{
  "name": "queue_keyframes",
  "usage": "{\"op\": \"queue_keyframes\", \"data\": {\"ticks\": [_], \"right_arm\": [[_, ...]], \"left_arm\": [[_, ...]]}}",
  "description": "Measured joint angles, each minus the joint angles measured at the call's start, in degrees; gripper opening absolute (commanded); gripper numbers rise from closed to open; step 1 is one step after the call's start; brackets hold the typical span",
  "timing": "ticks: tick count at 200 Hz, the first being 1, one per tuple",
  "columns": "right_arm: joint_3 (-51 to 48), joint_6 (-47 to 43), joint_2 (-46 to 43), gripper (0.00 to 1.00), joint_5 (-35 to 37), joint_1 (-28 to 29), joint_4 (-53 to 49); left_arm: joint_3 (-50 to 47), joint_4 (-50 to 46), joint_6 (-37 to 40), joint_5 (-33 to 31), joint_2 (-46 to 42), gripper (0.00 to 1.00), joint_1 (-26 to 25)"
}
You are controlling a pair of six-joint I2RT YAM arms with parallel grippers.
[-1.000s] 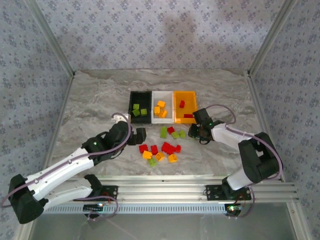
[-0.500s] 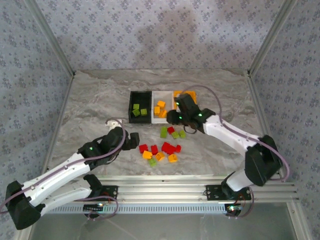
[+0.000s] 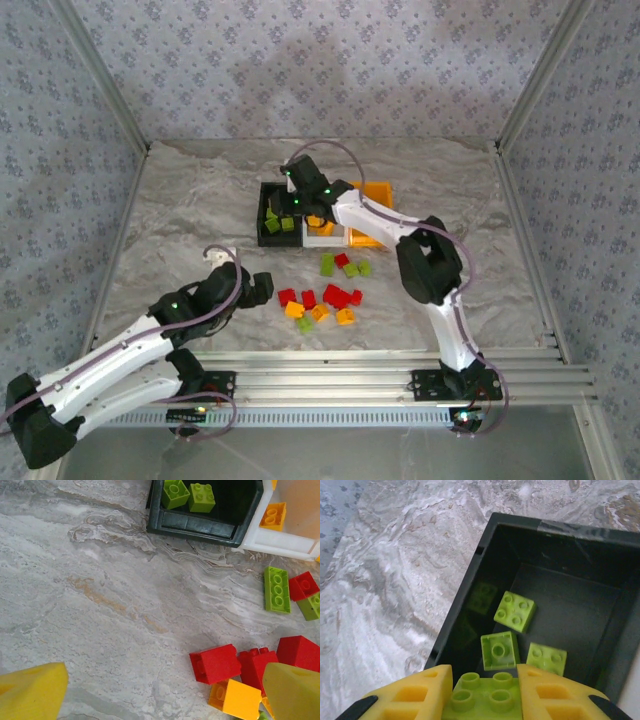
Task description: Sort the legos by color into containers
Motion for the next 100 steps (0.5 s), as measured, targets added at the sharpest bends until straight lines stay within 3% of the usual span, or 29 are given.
{"op": "queue_keyframes", "data": {"ticks": [17, 34, 76, 100], "right_arm": [[4.24, -0.15, 3.69, 0.52, -0.81, -0.26, -0.66], [6.8, -0.83, 5.53, 0.59, -1.4, -0.52, -1.22], [7.98, -0.98, 5.27, 0.62, -2.27, -0.92, -1.11], [1.36, -0.85, 0.35, 0.62, -2.27, -1.31, 0.68]], "left_arm": [[-0.04, -0.31, -0.02, 0.37, 0.0, 0.99, 0.0], [-0.09, -0.92, -0.02, 0.68, -0.13, 0.99, 0.0], [-0.11, -1.25, 0.0, 1.09, -0.68, 1.0, 0.0], [-0.07, -0.76, 0.28, 2.36, 0.85, 0.99, 0.0]]}}
